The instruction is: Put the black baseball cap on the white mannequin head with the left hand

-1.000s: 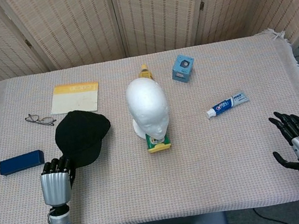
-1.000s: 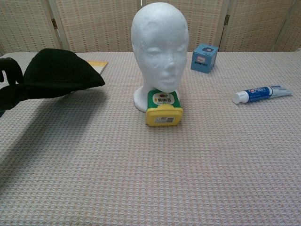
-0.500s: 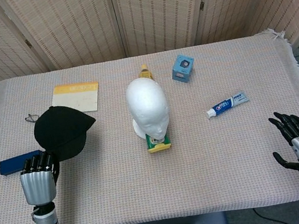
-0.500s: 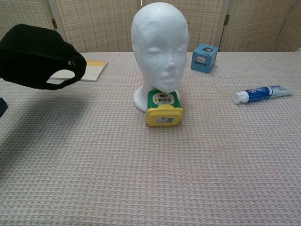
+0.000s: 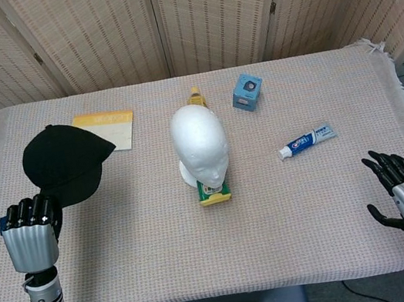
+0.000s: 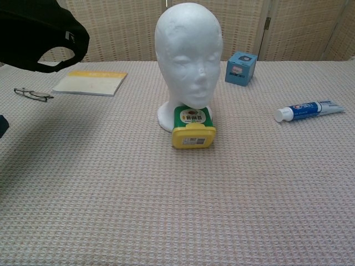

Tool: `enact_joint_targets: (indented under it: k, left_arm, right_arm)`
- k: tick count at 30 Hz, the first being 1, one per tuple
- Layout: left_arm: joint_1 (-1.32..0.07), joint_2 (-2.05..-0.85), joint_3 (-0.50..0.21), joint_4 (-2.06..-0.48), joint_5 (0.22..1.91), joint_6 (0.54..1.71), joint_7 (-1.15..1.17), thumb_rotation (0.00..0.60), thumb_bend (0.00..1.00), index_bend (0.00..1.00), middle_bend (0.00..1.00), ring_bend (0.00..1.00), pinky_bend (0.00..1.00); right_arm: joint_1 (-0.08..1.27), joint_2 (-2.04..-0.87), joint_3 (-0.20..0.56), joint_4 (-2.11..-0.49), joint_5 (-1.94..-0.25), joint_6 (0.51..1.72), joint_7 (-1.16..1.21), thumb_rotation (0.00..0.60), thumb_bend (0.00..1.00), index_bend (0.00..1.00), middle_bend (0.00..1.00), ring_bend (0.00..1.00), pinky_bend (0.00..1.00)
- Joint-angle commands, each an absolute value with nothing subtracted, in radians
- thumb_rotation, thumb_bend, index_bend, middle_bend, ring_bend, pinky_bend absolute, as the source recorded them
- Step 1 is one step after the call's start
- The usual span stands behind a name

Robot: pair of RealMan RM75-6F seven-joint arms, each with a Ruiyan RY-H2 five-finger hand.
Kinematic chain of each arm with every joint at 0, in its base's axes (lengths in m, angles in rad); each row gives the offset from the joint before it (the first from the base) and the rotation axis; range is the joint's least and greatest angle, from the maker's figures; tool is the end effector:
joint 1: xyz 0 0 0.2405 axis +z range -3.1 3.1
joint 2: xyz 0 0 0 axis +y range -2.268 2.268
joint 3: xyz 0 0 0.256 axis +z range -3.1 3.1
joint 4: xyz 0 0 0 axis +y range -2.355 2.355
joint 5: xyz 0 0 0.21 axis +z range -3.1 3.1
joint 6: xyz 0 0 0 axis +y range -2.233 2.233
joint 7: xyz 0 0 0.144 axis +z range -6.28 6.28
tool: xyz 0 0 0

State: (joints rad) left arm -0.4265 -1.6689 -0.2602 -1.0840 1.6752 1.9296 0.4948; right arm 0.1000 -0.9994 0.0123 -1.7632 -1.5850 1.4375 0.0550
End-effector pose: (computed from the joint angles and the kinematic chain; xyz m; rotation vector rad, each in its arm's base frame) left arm -0.2093 0.2791 0.1018 -1.0929 0.0317 -1.1493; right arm -0.2813 -0.1744 0.1668 1.4893 -0.9903 0.9699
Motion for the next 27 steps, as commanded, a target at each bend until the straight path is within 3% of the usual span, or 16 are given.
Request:
enact_joint_targets:
  k: [1, 15, 27]
  left_arm:
    - [-0.448, -1.614, -0.268, -1.164, 1.695, 1.890, 0.553, 0.600, 0.49, 0.67, 0.69, 0.57, 0.65]
    - [-0.558, -1.459, -0.356, -1.337, 1.720, 1.757, 0.668, 0.600, 0.49, 0.67, 0.69, 0.57, 0.65]
    - [-0.656, -1.484, -0.421, -1.350, 1.637, 1.652, 0.664, 0.600, 0.49, 0.67, 0.69, 0.57, 0.65]
  right_arm:
    - [0.103, -1.002, 0.013, -1.763, -1.586, 1.435, 0.053, 0.600, 0.30, 0.00, 0.00, 0.00, 0.00]
    - [0.116, -1.013, 0.026, -1.760, -1.550, 1.410, 0.049, 0.600, 0.30, 0.00, 0.00, 0.00, 0.00]
    - [0.120, -1.009, 0.044, -1.755, -1.513, 1.406, 0.064, 0.600, 0.30, 0.00, 0.00, 0.00, 0.00]
